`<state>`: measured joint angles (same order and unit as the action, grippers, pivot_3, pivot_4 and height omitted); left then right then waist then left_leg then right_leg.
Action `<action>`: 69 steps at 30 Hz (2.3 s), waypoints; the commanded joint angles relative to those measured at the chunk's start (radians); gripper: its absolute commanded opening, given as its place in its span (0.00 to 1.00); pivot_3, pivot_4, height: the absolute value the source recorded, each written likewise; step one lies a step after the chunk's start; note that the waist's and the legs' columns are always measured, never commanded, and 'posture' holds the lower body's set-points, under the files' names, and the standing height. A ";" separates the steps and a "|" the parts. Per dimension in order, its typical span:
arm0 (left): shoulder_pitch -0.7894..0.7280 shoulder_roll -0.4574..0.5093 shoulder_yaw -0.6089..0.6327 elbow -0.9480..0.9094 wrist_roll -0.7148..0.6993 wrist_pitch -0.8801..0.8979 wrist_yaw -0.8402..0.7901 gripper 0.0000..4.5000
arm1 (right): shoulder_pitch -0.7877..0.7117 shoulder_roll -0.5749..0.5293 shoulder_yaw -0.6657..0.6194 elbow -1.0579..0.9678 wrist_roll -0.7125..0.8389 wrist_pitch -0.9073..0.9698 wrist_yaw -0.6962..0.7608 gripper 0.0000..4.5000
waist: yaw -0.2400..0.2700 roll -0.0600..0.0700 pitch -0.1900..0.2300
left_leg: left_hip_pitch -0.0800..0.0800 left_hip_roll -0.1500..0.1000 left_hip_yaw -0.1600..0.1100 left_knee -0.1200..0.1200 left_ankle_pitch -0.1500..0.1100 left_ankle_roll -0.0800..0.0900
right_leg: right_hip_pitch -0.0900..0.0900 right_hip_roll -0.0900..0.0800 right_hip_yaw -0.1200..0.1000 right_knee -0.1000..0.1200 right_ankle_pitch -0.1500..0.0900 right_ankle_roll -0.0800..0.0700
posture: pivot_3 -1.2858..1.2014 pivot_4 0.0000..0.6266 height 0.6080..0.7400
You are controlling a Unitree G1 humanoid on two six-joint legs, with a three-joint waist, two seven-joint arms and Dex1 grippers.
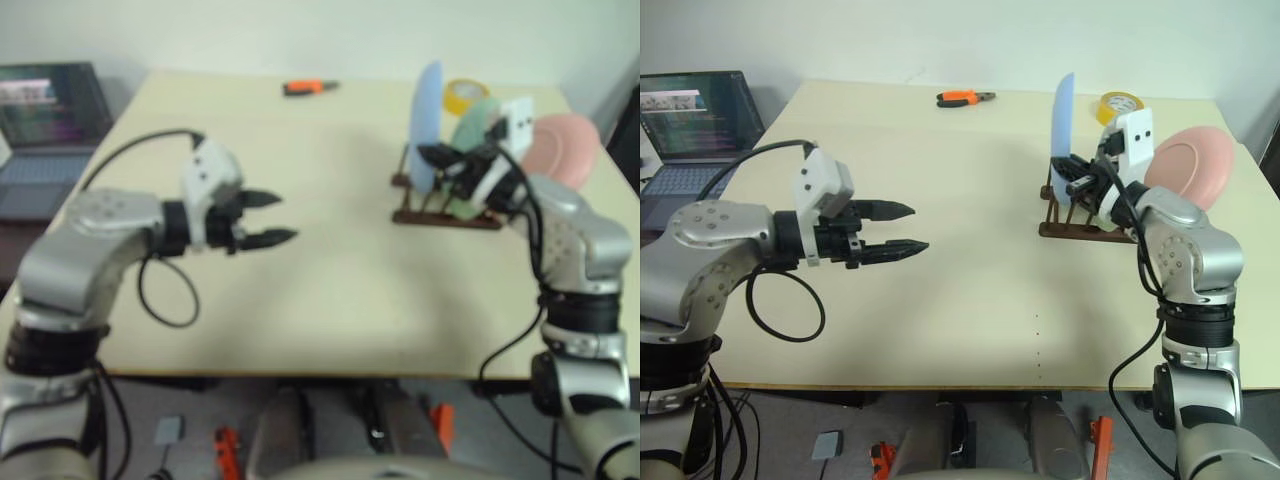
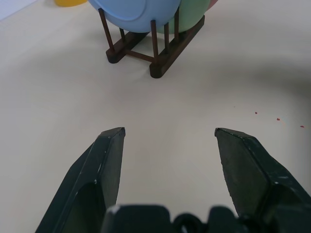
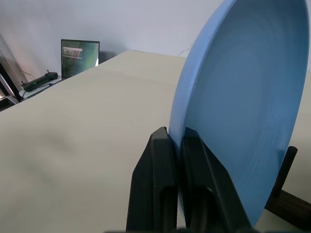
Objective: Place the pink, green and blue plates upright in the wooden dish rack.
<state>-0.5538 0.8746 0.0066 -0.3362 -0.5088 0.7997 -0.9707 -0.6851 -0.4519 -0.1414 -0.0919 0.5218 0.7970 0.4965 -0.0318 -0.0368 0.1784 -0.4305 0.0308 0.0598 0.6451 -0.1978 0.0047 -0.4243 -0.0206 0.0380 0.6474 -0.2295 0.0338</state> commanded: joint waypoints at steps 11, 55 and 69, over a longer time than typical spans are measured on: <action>-0.014 0.013 0.018 -0.026 -0.004 -0.006 0.005 0.73 | 0.007 -0.024 0.002 0.009 -0.046 -0.027 0.004 0.85 | 0.000 0.000 0.000 | 0.000 0.000 0.000 -0.002 0.000 0.000 | -0.001 0.000 0.000 0.000 0.000 0.001 | 0.52 0.24 1.00; -0.382 -0.288 -0.344 0.062 0.170 -0.021 0.086 0.73 | 0.055 -0.431 -0.202 0.190 -0.276 -0.138 -0.124 0.00 | -0.013 0.004 0.000 | 0.001 -0.002 0.002 -0.001 0.000 0.001 | 0.000 0.003 0.004 0.000 0.003 0.006 | 0.52 0.24 1.00; -0.411 -0.370 -0.356 -0.002 0.184 0.122 0.151 0.73 | 0.057 -0.337 -0.156 0.176 -0.301 -0.102 -0.168 0.00 | -0.004 0.004 0.000 | 0.000 -0.002 0.001 -0.001 0.000 0.001 | 0.000 0.001 0.003 -0.002 0.004 0.007 | 0.52 0.24 1.00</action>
<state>-0.9475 0.5053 -0.3597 -0.3073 -0.3285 0.9223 -0.8242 -0.6110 -0.7825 -0.2910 0.1234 0.2203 0.7110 0.3266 -0.0362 -0.0327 0.1786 -0.4304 0.0289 0.0605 0.6446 -0.1975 0.0057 -0.4244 -0.0195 0.0411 0.6460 -0.2255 0.0410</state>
